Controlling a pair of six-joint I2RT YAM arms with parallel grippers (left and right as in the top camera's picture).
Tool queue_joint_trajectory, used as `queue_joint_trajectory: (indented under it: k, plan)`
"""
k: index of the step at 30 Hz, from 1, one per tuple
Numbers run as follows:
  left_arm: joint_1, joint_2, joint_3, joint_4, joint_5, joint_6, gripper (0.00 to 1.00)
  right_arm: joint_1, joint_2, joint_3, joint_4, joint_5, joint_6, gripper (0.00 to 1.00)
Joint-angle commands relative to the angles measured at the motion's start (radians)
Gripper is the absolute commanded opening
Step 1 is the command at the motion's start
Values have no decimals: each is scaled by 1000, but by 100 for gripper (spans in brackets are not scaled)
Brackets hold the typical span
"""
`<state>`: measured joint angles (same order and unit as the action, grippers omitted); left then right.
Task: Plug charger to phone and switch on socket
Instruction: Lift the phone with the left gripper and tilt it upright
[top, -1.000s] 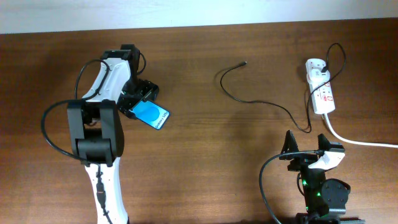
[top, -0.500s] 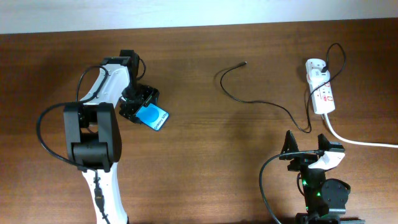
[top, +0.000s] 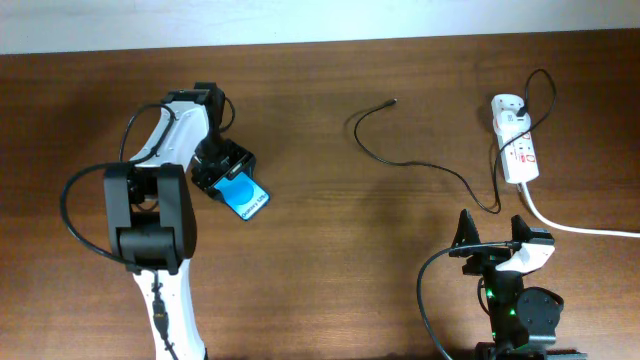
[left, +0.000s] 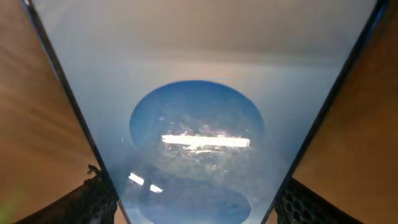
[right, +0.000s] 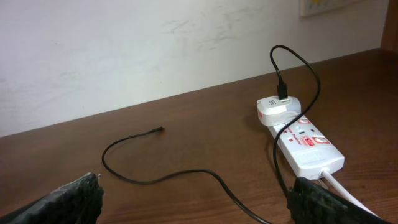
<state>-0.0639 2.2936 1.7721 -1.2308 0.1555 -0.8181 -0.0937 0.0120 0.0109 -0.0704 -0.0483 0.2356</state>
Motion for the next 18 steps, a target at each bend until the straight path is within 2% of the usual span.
queue_joint_trajectory:
  k: [1,6,12,18]
  plan:
    - [1,22,32,-68,-4,95,58,2,-6,-5,-4,5,5,99]
    - [-1,-90,37,-109,141,188,59,2,-6,-5,-4,5,5,98]
    - [-13,-206,37,-156,172,215,57,2,-6,-5,-4,5,5,98]
    - [-76,-227,37,-239,314,327,56,2,-6,-5,-4,5,5,98]
